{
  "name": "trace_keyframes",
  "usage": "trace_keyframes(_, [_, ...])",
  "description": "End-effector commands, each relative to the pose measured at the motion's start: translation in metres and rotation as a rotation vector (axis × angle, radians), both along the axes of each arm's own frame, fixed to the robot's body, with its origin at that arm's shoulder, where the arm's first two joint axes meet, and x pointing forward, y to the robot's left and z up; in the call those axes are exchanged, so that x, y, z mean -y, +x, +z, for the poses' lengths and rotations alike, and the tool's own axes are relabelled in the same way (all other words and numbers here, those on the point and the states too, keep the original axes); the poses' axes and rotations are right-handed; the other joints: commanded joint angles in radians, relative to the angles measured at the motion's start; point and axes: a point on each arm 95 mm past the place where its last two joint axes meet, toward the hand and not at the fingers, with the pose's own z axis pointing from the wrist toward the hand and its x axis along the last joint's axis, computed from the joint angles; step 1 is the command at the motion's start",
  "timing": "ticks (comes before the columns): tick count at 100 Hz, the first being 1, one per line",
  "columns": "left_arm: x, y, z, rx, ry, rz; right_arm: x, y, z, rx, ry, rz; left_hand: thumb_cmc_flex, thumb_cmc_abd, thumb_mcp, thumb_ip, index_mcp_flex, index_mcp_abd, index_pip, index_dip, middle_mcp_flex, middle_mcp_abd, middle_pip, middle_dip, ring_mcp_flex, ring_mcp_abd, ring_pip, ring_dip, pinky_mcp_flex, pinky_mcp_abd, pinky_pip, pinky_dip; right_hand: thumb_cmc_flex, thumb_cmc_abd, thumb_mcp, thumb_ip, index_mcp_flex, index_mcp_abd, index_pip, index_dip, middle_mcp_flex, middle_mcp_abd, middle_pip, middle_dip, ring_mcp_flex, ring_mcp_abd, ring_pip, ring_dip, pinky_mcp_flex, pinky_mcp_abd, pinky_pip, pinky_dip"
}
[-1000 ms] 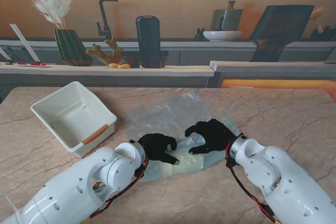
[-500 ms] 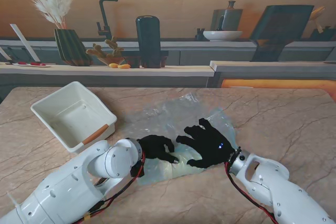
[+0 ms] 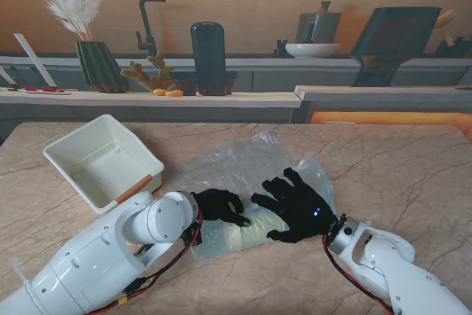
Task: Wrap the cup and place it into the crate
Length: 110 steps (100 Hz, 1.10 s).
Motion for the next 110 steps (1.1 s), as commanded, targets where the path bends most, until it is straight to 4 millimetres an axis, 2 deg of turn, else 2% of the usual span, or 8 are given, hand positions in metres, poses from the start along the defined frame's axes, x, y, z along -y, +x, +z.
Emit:
trace_keyframes(1, [-0.009, -0.01, -0.03, -0.092, 0.031, 0.019, -0.004, -0.008, -0.008, -0.03, -0.039, 0.002, 0.248, 0.068, 0.119, 0.053, 0.15, -0.029, 0.117, 0.042, -0.017, -0.003, -0.015, 0.004, -0.017, 0.018, -0.016, -0.002, -0.016, -0.01, -0.005, -0.01, -0.027, -0.041, 0.035, 0.031, -0.007, 0.036, -0.011, -0.013, -0.015, 0.023, 0.007, -0.014, -0.01, 0.012, 0.01, -0.011, -0.005, 0.0, 0.015, -0.012])
trace_keyframes(20, [-0.008, -0.007, -0.032, -0.121, 0.007, 0.038, -0.014, 0.0, -0.024, -0.181, -0.106, -0.053, 0.236, 0.07, 0.085, 0.056, 0.138, -0.018, 0.094, 0.037, -0.035, 0.001, -0.027, 0.003, -0.043, 0.025, -0.028, -0.002, -0.041, -0.011, -0.02, -0.012, 0.0, -0.091, 0.041, 0.021, -0.036, 0.065, -0.074, -0.029, -0.065, 0.053, -0.054, -0.04, -0.038, 0.083, -0.082, -0.063, -0.009, -0.002, 0.004, -0.037])
trace_keyframes(40, [-0.005, -0.005, -0.032, -0.094, 0.021, 0.033, -0.035, 0.013, -0.038, -0.356, -0.187, -0.097, 0.187, 0.151, 0.021, 0.078, 0.07, 0.05, -0.05, 0.061, -0.096, 0.008, -0.045, 0.007, -0.08, 0.019, -0.046, 0.002, -0.065, -0.024, -0.042, -0.014, 0.087, -0.092, 0.021, 0.03, -0.06, 0.107, -0.119, -0.023, -0.095, 0.082, -0.071, -0.055, -0.009, 0.127, -0.125, -0.1, 0.045, -0.008, 0.024, -0.032])
trace_keyframes(49, [-0.003, -0.005, -0.031, -0.069, 0.001, 0.055, -0.043, 0.018, -0.044, -0.403, -0.223, -0.102, 0.167, 0.179, 0.015, 0.084, 0.049, 0.068, -0.09, 0.053, -0.116, 0.013, -0.044, 0.009, -0.091, 0.022, -0.043, 0.006, -0.075, -0.024, -0.041, -0.011, 0.143, -0.083, 0.023, 0.051, -0.031, 0.119, -0.125, -0.004, -0.064, 0.094, -0.02, -0.035, 0.081, 0.081, -0.014, -0.034, 0.099, -0.013, 0.095, -0.002])
trace_keyframes(59, [-0.002, -0.007, -0.029, -0.033, -0.023, 0.077, -0.048, 0.026, -0.052, -0.433, -0.227, -0.108, 0.145, 0.2, 0.0, 0.091, 0.017, 0.082, -0.149, 0.022, -0.146, 0.015, -0.051, 0.007, -0.107, 0.024, -0.045, 0.007, -0.088, -0.021, -0.046, -0.012, 0.23, -0.09, 0.086, 0.122, 0.055, 0.102, -0.073, 0.039, 0.032, 0.084, 0.082, 0.017, 0.166, 0.043, 0.194, 0.073, 0.153, -0.041, 0.251, 0.038])
trace_keyframes(73, [-0.004, -0.011, -0.018, 0.054, -0.082, 0.113, -0.051, 0.037, -0.058, -0.514, -0.232, -0.15, 0.124, 0.204, -0.022, 0.091, -0.025, 0.085, -0.203, -0.007, -0.183, 0.014, -0.066, 0.0, -0.126, 0.029, -0.055, 0.006, -0.106, -0.011, -0.056, -0.015, 0.362, -0.091, 0.282, 0.18, 0.165, 0.019, 0.144, 0.111, 0.186, 0.051, 0.263, 0.134, 0.271, -0.001, 0.569, 0.249, 0.234, -0.146, 0.639, 0.149])
trace_keyframes(86, [-0.008, -0.014, -0.001, 0.219, -0.141, 0.131, -0.052, 0.049, -0.061, -0.673, -0.235, -0.204, 0.107, 0.209, -0.035, 0.089, -0.052, 0.078, -0.233, -0.02, -0.202, 0.013, -0.078, -0.004, -0.132, 0.032, -0.06, 0.006, -0.11, 0.003, -0.061, -0.017, 0.483, -0.228, 0.475, 0.014, 0.235, -0.046, 0.342, 0.105, 0.318, 0.048, 0.34, 0.227, 0.363, -0.008, 0.786, 0.317, 0.334, -0.207, 0.887, 0.2])
trace_keyframes(110, [-0.012, -0.035, 0.027, 0.585, -0.173, 0.034, -0.051, 0.072, -0.057, -0.869, -0.283, -0.257, 0.105, 0.171, -0.037, 0.087, -0.051, 0.063, -0.255, -0.034, -0.194, 0.004, -0.084, -0.007, -0.13, 0.019, -0.091, -0.003, -0.111, 0.03, -0.081, -0.026, 0.537, -0.252, 0.516, -0.028, 0.27, -0.078, 0.414, 0.086, 0.359, 0.048, 0.366, 0.254, 0.396, -0.016, 0.848, 0.328, 0.373, -0.219, 0.955, 0.211])
